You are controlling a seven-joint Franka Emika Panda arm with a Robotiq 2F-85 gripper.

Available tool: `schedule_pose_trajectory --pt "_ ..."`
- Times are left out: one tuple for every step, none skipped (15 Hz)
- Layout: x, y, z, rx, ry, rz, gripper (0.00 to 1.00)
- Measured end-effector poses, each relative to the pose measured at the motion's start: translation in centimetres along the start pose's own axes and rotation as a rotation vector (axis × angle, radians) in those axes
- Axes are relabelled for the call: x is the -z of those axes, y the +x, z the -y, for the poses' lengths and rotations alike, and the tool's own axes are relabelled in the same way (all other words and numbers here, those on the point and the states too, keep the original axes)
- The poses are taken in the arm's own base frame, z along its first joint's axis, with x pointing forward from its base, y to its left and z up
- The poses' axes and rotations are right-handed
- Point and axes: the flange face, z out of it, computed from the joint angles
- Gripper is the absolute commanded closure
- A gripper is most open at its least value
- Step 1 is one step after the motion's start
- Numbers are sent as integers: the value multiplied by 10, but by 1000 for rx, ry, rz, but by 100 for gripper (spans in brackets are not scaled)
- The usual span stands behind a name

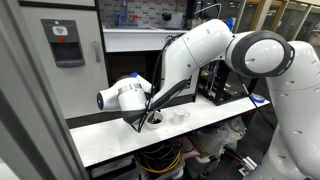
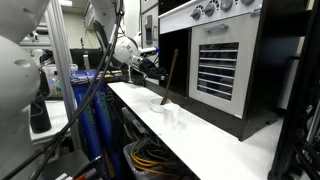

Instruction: Use the wooden spoon to mix in the bowl

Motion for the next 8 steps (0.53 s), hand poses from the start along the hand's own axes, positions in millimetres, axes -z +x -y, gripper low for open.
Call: schedule_pose_trajectory --pt "3 2 0 2 -8 0 97" --pt "6 3 1 3 -15 -1 97" --pt "8 4 2 5 -20 -4 97" --pt "11 5 2 9 -26 -9 97" --pt "14 6 2 18 -31 -17 97" --pt "16 7 2 26 -37 -25 97" --pt "18 9 3 38 -42 -35 97" --pt "20 10 3 52 -46 -41 97"
